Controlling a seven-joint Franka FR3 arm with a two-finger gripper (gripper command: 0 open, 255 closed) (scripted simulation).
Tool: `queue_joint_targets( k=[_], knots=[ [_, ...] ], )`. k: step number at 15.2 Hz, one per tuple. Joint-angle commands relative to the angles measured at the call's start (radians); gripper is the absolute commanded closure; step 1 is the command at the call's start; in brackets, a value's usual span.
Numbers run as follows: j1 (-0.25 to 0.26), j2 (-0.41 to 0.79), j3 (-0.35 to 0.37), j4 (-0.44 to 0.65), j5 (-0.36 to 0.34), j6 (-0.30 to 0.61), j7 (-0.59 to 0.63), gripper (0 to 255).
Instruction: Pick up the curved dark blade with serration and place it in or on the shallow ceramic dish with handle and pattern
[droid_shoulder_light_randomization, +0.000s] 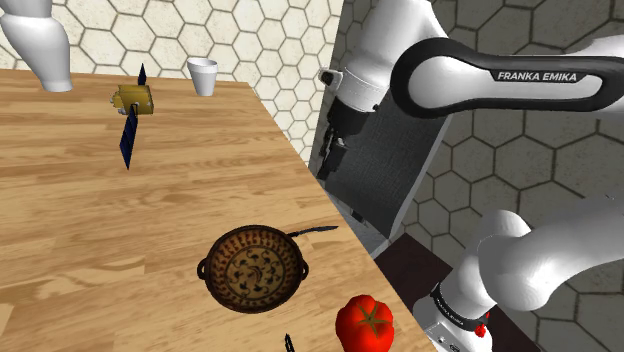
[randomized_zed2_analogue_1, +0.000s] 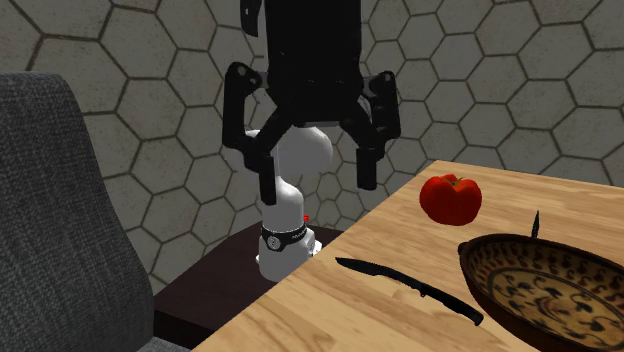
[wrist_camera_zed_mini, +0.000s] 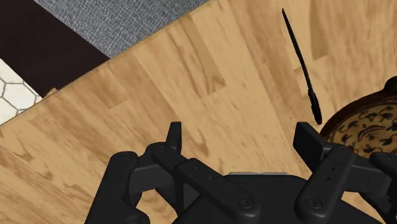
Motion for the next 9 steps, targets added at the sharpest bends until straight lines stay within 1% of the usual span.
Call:
queue_joint_targets(
  k=[1, 9],
  knots=[
    [0.032, 0.023, 0.017, -0.003, 0.0, 0.019, -0.053, 0],
    [0.159, 0.101, 0.1, -0.053, -0.001, 0.113, -0.24, 0]
  ],
)
